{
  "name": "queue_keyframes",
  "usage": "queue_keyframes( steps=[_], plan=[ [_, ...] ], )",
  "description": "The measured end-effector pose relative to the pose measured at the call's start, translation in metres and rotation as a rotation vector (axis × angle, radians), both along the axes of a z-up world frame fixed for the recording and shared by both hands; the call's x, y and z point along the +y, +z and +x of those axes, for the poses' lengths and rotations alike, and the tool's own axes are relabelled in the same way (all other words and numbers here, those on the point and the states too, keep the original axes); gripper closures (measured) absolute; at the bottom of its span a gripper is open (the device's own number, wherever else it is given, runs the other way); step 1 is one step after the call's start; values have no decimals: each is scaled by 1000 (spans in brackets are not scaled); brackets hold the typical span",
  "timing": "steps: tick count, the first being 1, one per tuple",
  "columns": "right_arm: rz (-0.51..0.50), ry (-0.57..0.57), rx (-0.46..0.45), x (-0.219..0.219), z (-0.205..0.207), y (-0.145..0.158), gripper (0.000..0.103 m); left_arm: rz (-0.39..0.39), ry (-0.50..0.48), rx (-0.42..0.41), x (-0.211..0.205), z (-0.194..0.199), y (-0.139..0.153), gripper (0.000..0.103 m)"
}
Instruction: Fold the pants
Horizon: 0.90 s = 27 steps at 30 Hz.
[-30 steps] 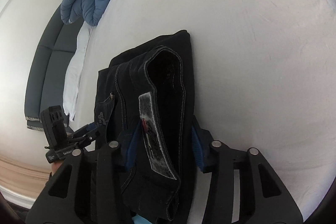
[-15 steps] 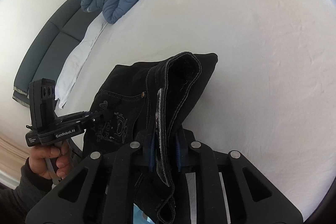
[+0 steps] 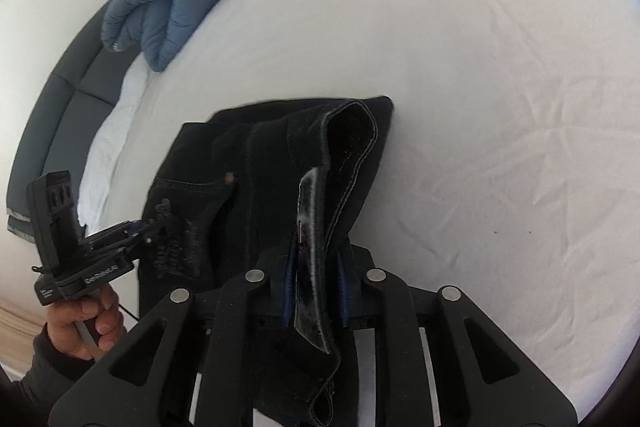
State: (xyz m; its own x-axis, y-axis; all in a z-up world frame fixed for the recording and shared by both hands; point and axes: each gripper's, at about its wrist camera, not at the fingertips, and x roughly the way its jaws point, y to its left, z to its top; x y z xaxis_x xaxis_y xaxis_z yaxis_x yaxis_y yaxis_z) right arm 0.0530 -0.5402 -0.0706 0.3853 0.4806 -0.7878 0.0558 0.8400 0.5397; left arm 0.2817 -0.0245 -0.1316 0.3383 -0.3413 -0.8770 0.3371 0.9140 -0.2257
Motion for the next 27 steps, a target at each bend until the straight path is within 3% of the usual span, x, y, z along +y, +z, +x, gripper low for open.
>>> queue_keyframes(
  steps=[3, 5, 7, 9, 11, 12, 14, 16, 17, 19, 21, 23, 25, 27],
  plan=[
    [109, -46, -38, -10, -8, -11, 76, -5, 34, -17, 6, -3, -12, 20],
    [129, -76, -38, -15, -13, -10, 69, -14, 39, -30, 10, -9, -11, 20],
    [81, -120, -57, -17, -25, 3, 52, -1, 59, -65, 11, -16, -1, 20],
    [-17, -168, -99, -16, -43, 25, 46, -13, 95, -192, 24, -34, 29, 20],
    [-101, -192, -182, -3, -74, 54, 46, 8, 134, -382, 30, -65, 66, 15],
    [-162, -204, -246, 3, -89, 74, 46, 27, 167, -488, 33, -83, 85, 0],
    [-256, -221, -375, 20, -120, 116, 43, 22, 225, -666, 42, -122, 117, 0],
    [-350, -257, -543, 41, -156, 161, 22, 0, 251, -823, 46, -159, 152, 0],
    [-396, -285, -648, 51, -178, 183, 18, 14, 267, -879, 43, -171, 167, 0],
    [-477, -334, -800, 68, -210, 216, 3, 47, 287, -962, 40, -189, 192, 0],
    [-572, -390, -946, 86, -243, 250, 0, 50, 310, -1018, 63, -215, 218, 0],
    [-628, -422, -1052, 100, -270, 281, 0, 2, 334, -1050, 79, -236, 242, 0],
    [-642, -443, -1072, 108, -285, 304, 0, -33, 335, -1064, 88, -257, 262, 0],
    [-648, -468, -1095, 115, -301, 322, 0, -2, 303, -1075, 92, -269, 277, 0]
  ],
)
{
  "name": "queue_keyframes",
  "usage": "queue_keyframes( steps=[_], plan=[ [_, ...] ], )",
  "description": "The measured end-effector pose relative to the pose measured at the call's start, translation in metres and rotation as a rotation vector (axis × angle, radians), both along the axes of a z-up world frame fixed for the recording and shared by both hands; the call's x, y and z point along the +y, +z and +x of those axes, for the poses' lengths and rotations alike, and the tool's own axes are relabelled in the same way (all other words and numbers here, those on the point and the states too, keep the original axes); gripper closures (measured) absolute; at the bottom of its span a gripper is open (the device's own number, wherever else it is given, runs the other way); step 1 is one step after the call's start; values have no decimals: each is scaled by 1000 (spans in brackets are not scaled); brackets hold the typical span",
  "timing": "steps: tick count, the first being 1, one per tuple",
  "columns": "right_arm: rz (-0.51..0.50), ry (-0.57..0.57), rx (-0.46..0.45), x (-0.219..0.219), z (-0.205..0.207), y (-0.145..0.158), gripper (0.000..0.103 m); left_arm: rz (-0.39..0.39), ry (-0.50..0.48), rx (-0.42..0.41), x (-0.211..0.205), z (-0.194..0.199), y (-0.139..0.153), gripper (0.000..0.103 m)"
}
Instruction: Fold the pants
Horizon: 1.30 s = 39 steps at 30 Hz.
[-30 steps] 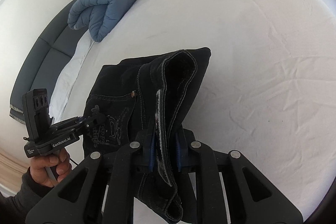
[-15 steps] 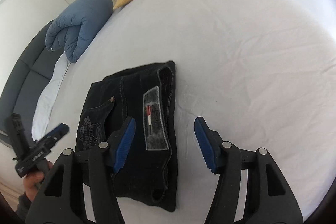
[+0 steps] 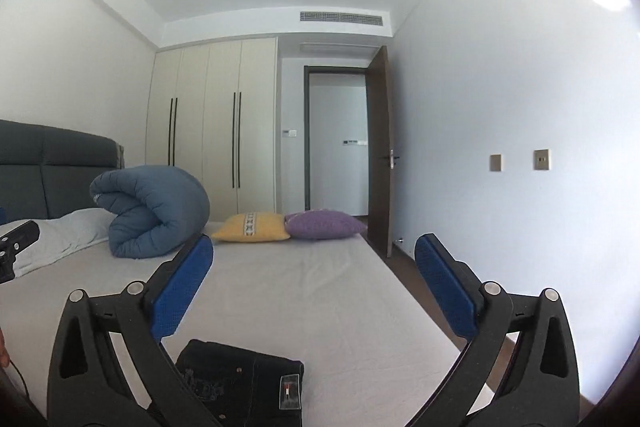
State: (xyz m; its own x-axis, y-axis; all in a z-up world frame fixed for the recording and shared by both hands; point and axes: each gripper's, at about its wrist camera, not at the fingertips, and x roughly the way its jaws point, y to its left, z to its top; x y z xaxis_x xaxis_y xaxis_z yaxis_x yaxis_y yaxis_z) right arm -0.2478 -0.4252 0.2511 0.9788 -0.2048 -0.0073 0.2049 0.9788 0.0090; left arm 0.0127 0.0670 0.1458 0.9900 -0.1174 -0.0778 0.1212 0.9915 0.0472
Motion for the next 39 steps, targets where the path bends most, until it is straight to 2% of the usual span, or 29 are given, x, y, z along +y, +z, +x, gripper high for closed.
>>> queue_keyframes(
  steps=[2, 4, 6, 8, 11, 13, 18, 19, 21, 24, 29, 39],
  plan=[
    [-8, 41, -28, 10, -17, 16, 0, 71, -21, -1, -5, -14, 9, 0],
    [-11, 129, -10, 21, -29, 28, 0, 114, -38, 38, -12, -19, 14, 0],
    [-32, 179, 44, 35, -31, 36, 0, 83, -98, 113, -15, -17, 16, 0],
    [-56, 202, 92, 51, -38, 37, 0, 86, -126, 151, -25, -17, 12, 0],
    [-29, 219, 141, 64, -44, 33, 0, 89, -114, 144, -23, -26, 18, 0],
    [-3, 245, 180, 74, -44, 28, 0, 60, -103, 211, -22, -20, 15, 0],
    [81, 186, 215, 66, -59, 17, 0, 49, -56, 332, -31, -9, -14, 0],
    [90, 172, 227, 49, -54, 10, 0, 54, -46, 361, -33, -6, -25, 0],
    [95, 123, 286, 47, -45, -1, 0, 73, -30, 417, -38, 0, -39, 0],
    [128, 125, 330, 39, -35, -18, 0, 78, -36, 481, -42, 4, -56, 0],
    [127, 98, 402, 26, -11, -43, 0, 46, -42, 561, -40, 6, -71, 0],
    [116, 71, 510, 22, 26, -84, 0, 49, -11, 647, -35, 14, -92, 0]
  ],
)
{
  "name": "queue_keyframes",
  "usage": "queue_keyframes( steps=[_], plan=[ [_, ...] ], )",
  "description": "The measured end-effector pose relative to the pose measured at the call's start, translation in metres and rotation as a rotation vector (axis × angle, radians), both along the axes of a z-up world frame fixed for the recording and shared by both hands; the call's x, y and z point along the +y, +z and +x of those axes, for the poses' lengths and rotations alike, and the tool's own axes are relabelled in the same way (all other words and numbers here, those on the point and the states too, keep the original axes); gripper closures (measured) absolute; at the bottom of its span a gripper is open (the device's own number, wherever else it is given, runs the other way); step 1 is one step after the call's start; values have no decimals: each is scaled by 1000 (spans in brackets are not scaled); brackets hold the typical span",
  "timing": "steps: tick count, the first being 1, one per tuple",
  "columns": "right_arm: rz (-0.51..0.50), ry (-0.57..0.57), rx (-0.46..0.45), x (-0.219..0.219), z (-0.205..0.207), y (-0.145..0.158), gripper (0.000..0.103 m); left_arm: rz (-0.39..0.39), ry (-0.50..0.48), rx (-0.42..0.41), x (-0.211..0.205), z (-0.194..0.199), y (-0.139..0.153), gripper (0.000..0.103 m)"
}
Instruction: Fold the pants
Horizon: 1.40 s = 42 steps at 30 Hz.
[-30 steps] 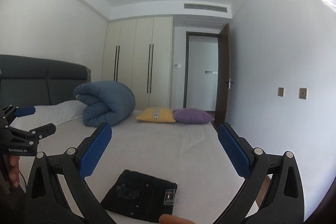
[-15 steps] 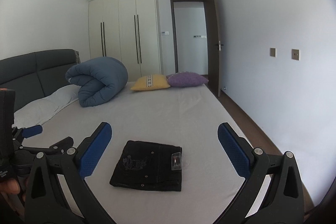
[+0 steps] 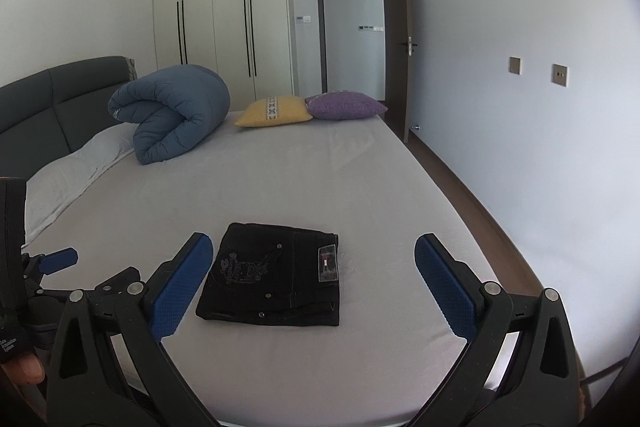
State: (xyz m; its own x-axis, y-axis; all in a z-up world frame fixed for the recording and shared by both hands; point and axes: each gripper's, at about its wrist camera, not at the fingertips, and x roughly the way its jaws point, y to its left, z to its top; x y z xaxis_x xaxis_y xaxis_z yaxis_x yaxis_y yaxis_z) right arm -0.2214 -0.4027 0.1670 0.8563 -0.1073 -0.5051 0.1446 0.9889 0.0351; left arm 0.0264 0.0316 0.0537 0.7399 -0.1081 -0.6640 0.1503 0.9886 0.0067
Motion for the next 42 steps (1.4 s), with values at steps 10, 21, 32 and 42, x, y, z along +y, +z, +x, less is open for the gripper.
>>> queue_keyframes(
  steps=[10, 21, 32, 42],
  plan=[
    [54, -5, 102, -8, 23, -33, 0, -7, 8, 36, 6, 4, -10, 0],
    [36, 7, 128, -2, 15, -18, 0, -16, -1, 59, 6, 9, -17, 0],
    [48, 17, 155, -2, 23, -24, 0, -14, -2, 80, 6, 13, -23, 0],
    [62, 25, 173, -2, 31, -33, 0, -16, -3, 92, 6, 14, -25, 0]
  ],
)
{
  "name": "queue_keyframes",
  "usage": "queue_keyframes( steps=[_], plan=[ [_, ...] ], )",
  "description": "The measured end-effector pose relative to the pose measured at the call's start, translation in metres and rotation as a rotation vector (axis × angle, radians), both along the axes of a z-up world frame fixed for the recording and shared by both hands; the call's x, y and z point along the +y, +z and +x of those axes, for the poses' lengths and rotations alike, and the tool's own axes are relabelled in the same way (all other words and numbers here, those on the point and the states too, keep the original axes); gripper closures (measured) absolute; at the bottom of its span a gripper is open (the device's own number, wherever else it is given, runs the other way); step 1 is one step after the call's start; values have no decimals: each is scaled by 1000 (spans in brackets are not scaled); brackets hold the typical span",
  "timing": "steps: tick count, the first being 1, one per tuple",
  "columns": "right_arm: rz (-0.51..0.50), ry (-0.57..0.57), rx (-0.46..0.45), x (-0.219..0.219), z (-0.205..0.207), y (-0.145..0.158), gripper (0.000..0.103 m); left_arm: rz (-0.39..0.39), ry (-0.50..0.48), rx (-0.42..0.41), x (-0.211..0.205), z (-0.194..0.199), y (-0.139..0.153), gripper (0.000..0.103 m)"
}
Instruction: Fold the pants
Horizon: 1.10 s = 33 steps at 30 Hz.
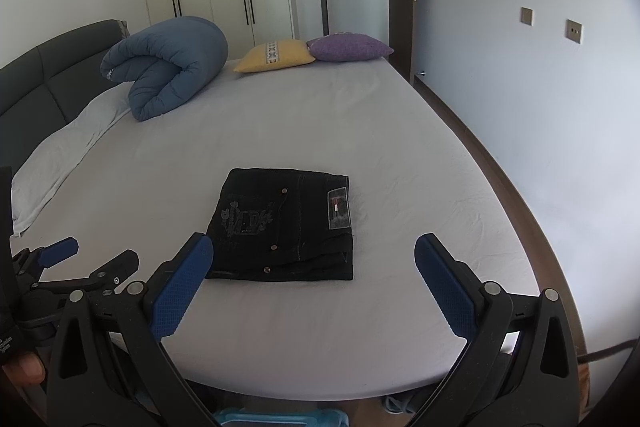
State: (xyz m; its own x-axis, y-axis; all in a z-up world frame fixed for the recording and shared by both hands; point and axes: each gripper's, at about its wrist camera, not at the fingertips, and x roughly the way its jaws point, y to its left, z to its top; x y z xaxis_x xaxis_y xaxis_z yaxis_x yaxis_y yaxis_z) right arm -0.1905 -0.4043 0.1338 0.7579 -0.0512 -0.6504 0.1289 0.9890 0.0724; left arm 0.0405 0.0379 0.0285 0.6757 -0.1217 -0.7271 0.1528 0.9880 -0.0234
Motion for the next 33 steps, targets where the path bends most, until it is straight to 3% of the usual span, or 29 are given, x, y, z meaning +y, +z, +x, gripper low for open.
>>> queue_keyframes(
  steps=[33],
  plan=[
    [9, 0, 3, 5, 2, -10, 0, -4, -11, 19, -1, -4, -7, 0]
  ],
)
